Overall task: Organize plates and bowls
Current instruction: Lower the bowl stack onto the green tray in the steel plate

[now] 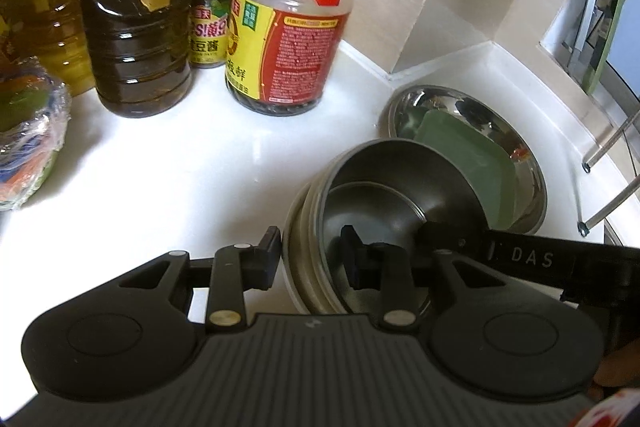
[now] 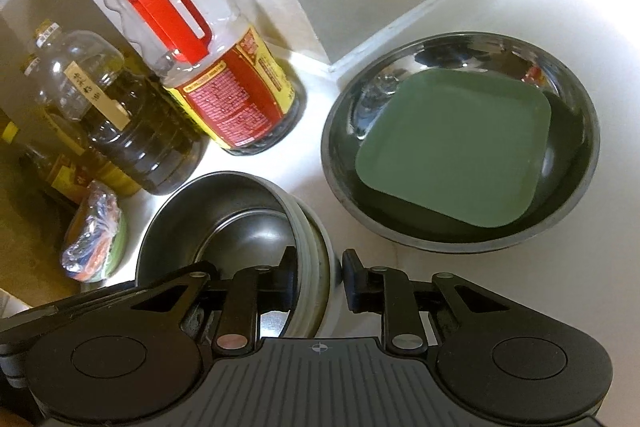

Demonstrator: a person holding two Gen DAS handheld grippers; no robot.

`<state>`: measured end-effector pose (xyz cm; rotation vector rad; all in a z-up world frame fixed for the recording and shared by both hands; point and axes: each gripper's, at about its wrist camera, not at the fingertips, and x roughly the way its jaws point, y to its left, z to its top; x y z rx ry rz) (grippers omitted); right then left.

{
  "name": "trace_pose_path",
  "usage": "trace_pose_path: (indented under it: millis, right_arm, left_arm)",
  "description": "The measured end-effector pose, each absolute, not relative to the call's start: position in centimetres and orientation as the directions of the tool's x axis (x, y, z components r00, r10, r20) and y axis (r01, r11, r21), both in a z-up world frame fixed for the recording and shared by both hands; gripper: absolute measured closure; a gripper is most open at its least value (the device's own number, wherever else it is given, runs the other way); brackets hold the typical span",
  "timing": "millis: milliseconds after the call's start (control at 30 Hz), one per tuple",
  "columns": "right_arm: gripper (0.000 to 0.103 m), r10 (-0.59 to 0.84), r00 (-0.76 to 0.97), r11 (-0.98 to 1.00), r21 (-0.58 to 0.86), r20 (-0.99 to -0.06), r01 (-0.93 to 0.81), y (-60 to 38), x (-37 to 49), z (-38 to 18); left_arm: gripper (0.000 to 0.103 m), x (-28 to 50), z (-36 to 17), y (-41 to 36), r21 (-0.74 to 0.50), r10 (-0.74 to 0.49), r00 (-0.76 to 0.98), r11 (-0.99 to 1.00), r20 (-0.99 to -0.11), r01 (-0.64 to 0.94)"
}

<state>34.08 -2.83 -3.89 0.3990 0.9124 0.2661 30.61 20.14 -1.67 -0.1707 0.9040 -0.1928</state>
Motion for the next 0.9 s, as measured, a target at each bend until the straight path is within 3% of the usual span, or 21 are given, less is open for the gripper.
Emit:
trace_pose_path:
  millis: [433, 900]
  right_arm:
    - [0.086, 0.398, 0.637, 0.888, 0.451, -0.660, -0.088, -3.7, 34.0, -1.7]
    - [0.088, 0.391, 0.607, 0.895, 0.439, -0.692, -0.076, -2.8, 35.5, -2.8]
  left_arm:
    - [0.074, 30.1, 1.0, 19.3, -0.206, -0.223, 0.666, 0.973, -0.712, 0.105]
    - [0.074, 31.7, -0.6, 20.3, -0.231, -0.223, 0.639, 0.970, -0.736, 0.073]
